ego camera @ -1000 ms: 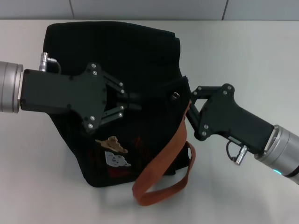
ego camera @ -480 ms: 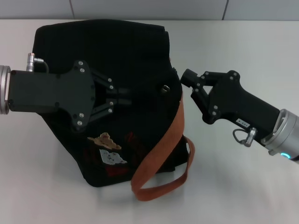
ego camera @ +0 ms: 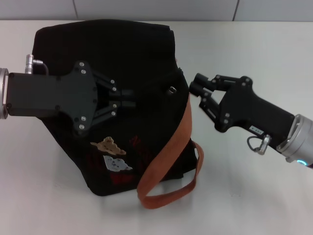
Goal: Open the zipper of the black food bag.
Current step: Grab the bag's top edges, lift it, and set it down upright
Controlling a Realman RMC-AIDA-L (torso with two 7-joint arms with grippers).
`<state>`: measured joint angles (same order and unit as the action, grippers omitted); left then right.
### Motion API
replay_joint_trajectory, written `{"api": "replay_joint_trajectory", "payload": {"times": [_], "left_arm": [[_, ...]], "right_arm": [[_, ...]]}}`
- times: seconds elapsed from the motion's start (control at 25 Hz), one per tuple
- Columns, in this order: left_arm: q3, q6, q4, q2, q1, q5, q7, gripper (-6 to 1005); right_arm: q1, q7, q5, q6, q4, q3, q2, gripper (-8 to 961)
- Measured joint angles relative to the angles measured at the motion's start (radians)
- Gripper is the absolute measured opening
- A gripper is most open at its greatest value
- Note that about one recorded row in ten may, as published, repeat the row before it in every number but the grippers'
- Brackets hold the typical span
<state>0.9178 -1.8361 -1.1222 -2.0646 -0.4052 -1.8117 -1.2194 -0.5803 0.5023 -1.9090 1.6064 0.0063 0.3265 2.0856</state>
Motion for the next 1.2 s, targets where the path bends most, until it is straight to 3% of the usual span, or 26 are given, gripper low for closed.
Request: {"api": "replay_joint_trajectory", "payload": {"times": [0.56,0.76,0.96,1.16,1.2], "left_arm": [[-0.001,-0.006,0.025,0.0,-0.008,0.003,0.01,93],[0.0,-0.01,0.038,0.0,-0.008,0.004,0.022,93],[-0.002,-0.014,0.052,0.001,-0.008,0.005,0.035,92],[-0.002,-0.019,0.053,0.001,-0.008,0.005,0.037,92],[-0.002,-0.019,0.053,0.001,-0.008,0.005,0.037,92]], "right_arm": [[-0.086,0.026,-0.001,-0.057,0.009,0.109,0.004,361],[-0.112,0.049,-0.001,-0.071,0.01,0.13,0.004,352],[-0.114,0.05,-0.001,-0.059,0.011,0.137,0.004,216],[-0.109,0.051,0.0,-0.044,0.011,0.144,0.004,14],[-0.109,0.051,0.0,-0.044,0.011,0.144,0.004,12]]}}
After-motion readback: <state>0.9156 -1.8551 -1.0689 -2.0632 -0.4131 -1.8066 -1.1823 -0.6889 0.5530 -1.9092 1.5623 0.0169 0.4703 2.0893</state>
